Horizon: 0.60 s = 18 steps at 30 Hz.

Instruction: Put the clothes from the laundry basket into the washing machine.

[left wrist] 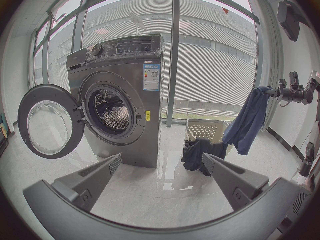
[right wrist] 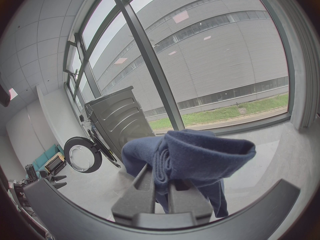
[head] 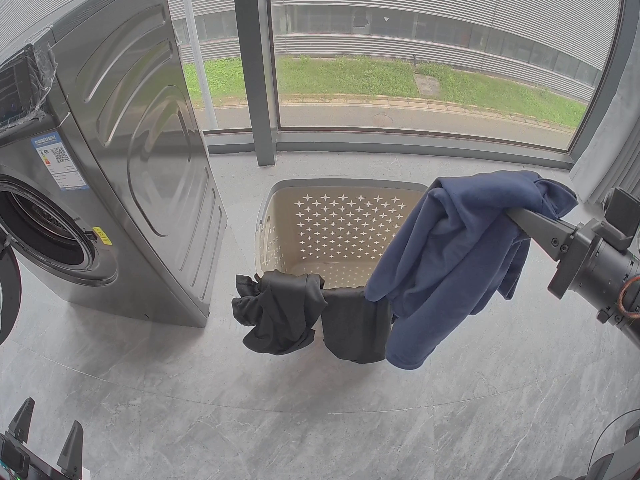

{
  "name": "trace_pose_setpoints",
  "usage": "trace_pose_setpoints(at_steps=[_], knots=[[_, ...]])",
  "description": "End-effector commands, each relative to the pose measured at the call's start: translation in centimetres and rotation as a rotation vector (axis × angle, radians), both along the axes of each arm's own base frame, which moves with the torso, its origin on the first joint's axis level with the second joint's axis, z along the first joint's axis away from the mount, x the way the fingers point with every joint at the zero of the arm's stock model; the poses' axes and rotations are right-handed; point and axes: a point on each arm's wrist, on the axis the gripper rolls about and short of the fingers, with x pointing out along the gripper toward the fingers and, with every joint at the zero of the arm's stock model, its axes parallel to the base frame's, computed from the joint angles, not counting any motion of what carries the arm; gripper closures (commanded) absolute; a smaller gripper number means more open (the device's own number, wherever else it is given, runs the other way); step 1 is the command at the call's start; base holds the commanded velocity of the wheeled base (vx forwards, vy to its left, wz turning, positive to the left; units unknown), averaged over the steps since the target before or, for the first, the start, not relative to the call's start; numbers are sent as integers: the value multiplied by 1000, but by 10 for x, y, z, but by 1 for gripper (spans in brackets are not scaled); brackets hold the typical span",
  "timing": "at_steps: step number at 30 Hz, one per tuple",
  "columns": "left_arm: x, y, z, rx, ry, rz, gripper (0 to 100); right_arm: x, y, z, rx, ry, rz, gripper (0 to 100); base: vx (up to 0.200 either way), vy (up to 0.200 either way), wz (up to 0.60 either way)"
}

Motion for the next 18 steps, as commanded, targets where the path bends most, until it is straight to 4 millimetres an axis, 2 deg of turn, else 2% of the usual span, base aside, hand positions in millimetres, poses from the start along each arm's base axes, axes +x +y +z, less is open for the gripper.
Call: trace_pose_setpoints(at_steps=[1, 14, 18], knots=[[0, 0, -5, 0, 1, 0, 0, 0, 1, 0, 1, -2, 6, 100, 0, 200, 0], [0, 0, -5, -2, 2, -1, 0, -2, 2, -1, 6, -5, 34, 100, 0, 200, 0], [0, 0, -5, 0, 2, -1, 0, -2, 2, -8, -7, 18, 42, 100, 0, 200, 0]])
